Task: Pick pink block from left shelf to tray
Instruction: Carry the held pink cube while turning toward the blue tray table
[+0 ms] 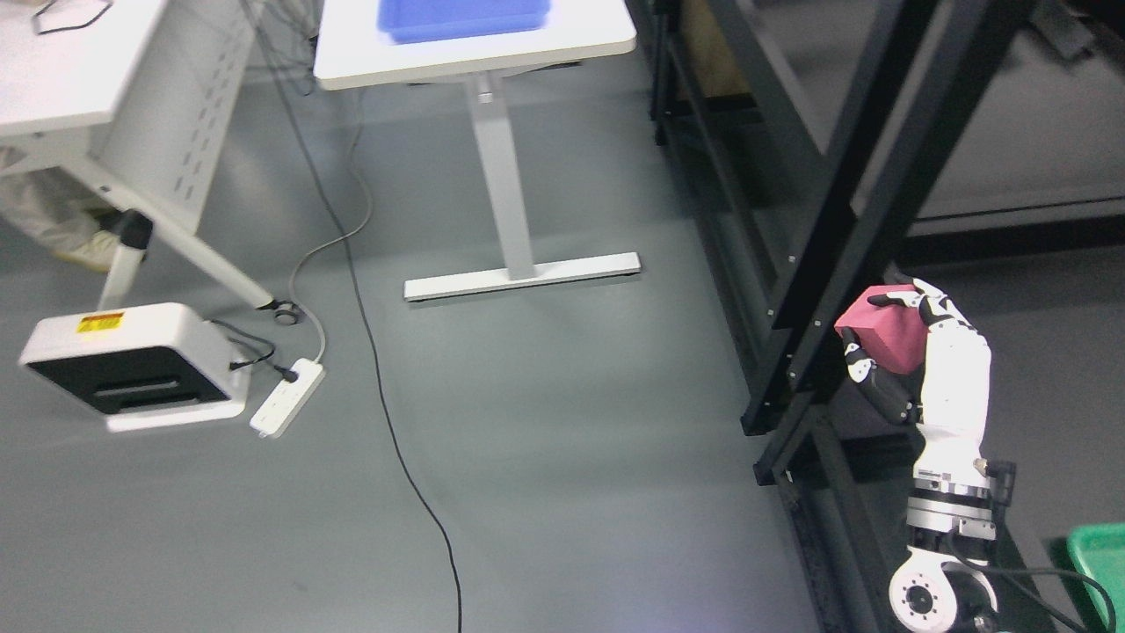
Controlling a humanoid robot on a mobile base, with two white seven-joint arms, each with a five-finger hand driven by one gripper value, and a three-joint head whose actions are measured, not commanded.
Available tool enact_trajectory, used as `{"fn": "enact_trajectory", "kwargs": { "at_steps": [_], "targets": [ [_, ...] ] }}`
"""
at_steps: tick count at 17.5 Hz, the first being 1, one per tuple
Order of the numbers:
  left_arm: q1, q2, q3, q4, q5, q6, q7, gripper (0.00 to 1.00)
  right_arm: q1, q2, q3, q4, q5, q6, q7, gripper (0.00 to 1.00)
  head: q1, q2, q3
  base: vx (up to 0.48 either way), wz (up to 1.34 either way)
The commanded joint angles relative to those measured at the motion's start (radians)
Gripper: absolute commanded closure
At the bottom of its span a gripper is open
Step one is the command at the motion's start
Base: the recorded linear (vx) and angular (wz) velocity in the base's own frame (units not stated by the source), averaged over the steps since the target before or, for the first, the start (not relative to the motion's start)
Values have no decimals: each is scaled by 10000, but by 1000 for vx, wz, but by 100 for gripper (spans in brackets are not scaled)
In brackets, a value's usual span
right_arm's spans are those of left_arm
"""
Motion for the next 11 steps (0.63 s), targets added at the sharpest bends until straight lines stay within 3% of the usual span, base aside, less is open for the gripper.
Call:
{"fn": "enact_trajectory", "kwargs": {
  "at_steps": [1, 5, 11],
  "targets": [
    [91, 175, 0, 0, -15, -8, 8, 0, 8, -175, -319, -22, -16, 6, 93, 98, 0, 0, 0, -99, 781],
    [91, 175, 0, 0, -15, -8, 8, 0, -7, -175, -319, -22, -16, 6, 124, 98, 0, 0, 0, -88, 672],
    [91, 175, 0, 0, -15, -8, 8, 0, -7, -175, -319, -22, -16, 6, 109, 98, 0, 0, 0, -47, 271]
  ]
}}
